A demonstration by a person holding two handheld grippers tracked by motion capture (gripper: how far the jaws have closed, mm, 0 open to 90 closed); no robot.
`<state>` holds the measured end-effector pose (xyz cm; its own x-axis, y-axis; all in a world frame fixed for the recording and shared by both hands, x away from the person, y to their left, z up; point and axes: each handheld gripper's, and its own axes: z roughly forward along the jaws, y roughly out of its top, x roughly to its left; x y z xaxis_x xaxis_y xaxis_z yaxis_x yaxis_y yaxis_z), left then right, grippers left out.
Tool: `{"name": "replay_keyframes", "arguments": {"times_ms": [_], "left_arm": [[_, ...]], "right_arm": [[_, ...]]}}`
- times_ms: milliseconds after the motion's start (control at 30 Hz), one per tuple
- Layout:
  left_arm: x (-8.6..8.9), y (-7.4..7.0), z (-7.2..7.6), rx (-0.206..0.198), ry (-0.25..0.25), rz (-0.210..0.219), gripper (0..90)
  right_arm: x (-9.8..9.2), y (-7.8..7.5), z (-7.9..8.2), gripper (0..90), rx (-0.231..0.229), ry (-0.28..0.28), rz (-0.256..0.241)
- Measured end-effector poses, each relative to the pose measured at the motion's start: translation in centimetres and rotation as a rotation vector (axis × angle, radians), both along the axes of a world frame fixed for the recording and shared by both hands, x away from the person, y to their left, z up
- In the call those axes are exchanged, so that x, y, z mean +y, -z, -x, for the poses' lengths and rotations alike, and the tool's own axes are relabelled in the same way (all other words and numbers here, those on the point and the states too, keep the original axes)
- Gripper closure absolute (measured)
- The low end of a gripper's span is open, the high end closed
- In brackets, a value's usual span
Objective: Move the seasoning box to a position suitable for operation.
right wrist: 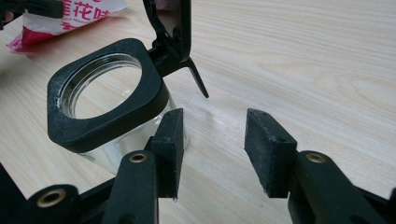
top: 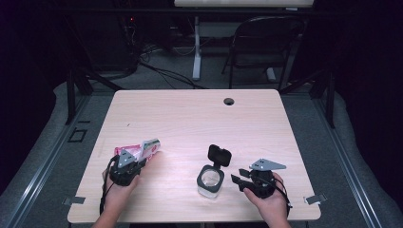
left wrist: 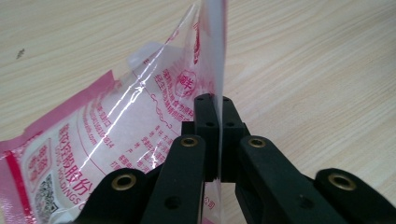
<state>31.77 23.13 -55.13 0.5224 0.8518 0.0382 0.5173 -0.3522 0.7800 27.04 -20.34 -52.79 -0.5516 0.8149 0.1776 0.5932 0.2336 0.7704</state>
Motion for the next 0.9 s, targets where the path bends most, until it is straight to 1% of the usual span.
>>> {"name": "replay_keyframes", "arguments": {"times_ms": [133,167,333,367,533,567,667,733,833,900], "left_arm": [[0.9,-0.8,0.1,0.009,-0.004,0.010,90.0],[1.2,-0.9,0.2,0.005,-0.009,0.013,90.0],[2.4,-1.6,0.4,0.006,-0.023,0.048,90.0],[2.6,-1.8,0.4,0.004,-0.030,0.057,90.0],[3.3,-2.5,0.6,-0.013,-0.035,0.067,90.0],[3.5,-2.7,0.6,-0.013,-0.039,0.079,90.0],[3.8,-3.1,0.5,-0.015,-0.044,0.090,90.0],[3.8,-3.5,0.4,-0.024,-0.043,0.070,90.0],[4.0,-4.3,0.4,-0.048,-0.047,0.059,90.0],[4.3,-5.0,0.5,-0.069,-0.052,0.037,90.0]], "right_arm": [[0.0,0.0,0.0,57.5,-0.001,0.001,0.000],[0.0,0.0,0.0,57.5,0.000,0.000,-0.002],[0.0,0.0,0.0,57.5,0.000,0.001,-0.003],[0.0,0.0,0.0,57.5,-0.001,0.001,-0.003],[-0.1,0.0,0.0,57.5,-0.005,0.008,-0.002],[-0.1,0.0,0.0,57.5,-0.005,0.008,-0.002],[0.0,0.0,0.0,57.5,-0.005,0.006,-0.007],[0.0,-0.1,0.0,57.5,-0.007,0.007,-0.008],[-0.2,-0.1,0.0,57.5,-0.007,0.009,-0.015],[-0.3,-0.2,-0.1,57.5,-0.009,0.008,-0.020]]}}
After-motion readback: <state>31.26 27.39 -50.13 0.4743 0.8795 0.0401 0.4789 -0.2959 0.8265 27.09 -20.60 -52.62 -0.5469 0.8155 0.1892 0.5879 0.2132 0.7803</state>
